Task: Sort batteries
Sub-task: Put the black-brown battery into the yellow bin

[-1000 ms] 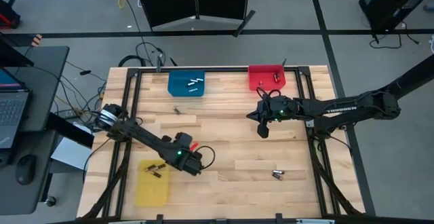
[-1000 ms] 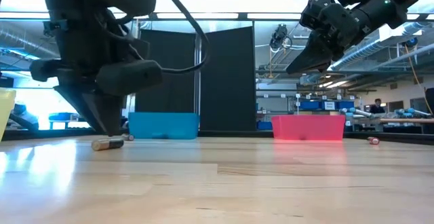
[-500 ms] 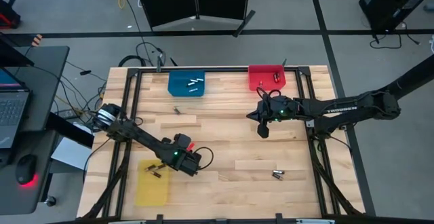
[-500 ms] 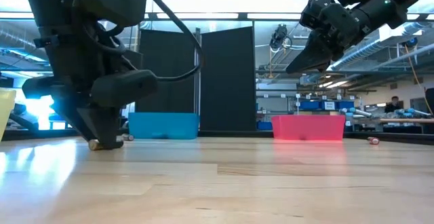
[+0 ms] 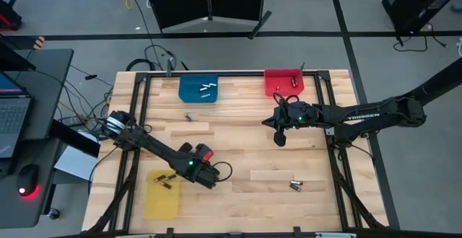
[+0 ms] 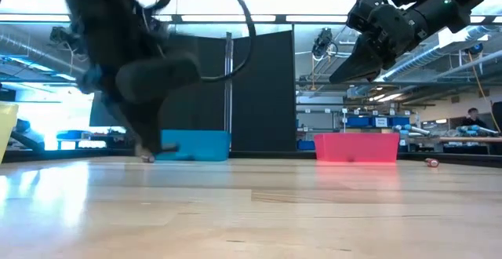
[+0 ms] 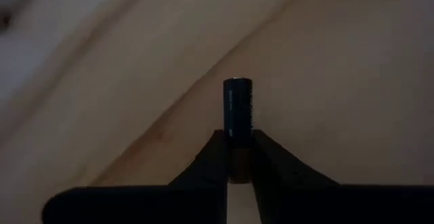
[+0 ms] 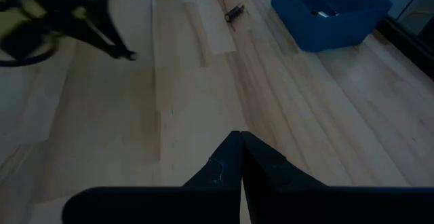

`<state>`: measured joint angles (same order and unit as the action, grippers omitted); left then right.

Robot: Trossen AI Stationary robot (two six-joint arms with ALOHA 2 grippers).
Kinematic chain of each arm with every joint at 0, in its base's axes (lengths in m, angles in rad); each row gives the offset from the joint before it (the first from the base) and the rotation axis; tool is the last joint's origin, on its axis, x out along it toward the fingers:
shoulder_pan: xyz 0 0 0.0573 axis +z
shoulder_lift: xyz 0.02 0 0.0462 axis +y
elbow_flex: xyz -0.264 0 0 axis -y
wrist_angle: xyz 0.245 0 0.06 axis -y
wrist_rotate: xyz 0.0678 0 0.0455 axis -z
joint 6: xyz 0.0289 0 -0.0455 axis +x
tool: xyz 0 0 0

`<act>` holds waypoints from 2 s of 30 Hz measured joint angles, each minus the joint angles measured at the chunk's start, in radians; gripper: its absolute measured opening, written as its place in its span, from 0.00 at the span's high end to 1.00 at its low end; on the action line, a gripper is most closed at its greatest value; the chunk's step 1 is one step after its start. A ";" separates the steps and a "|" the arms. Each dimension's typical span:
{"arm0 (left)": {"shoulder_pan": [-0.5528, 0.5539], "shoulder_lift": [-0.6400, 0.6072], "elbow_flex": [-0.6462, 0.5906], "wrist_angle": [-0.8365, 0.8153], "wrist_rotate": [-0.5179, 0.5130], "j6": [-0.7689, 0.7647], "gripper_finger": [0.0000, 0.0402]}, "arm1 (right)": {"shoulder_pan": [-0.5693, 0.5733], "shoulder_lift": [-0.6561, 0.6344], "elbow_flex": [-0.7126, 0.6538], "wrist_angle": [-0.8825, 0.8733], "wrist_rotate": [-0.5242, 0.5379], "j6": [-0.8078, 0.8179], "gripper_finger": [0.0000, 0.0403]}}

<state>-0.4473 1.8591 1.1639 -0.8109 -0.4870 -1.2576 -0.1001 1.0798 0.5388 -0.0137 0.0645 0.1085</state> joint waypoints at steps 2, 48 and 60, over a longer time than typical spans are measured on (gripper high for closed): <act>-0.003 0.000 0.056 -0.033 -0.003 0.069 0.89 | 0.000 0.000 0.000 0.000 0.009 0.000 0.97; -0.501 -0.231 -0.149 -0.152 0.376 -0.680 0.89 | 0.034 0.000 0.000 0.018 0.049 0.027 0.97; -0.496 -0.232 -0.220 -0.108 0.434 -0.658 0.89 | 0.034 0.000 0.000 0.013 0.048 0.031 0.96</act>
<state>-0.9428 1.6276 0.9440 -0.9186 -0.0534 -1.9152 -0.0662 1.0798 0.5385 -0.0010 0.1127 0.1394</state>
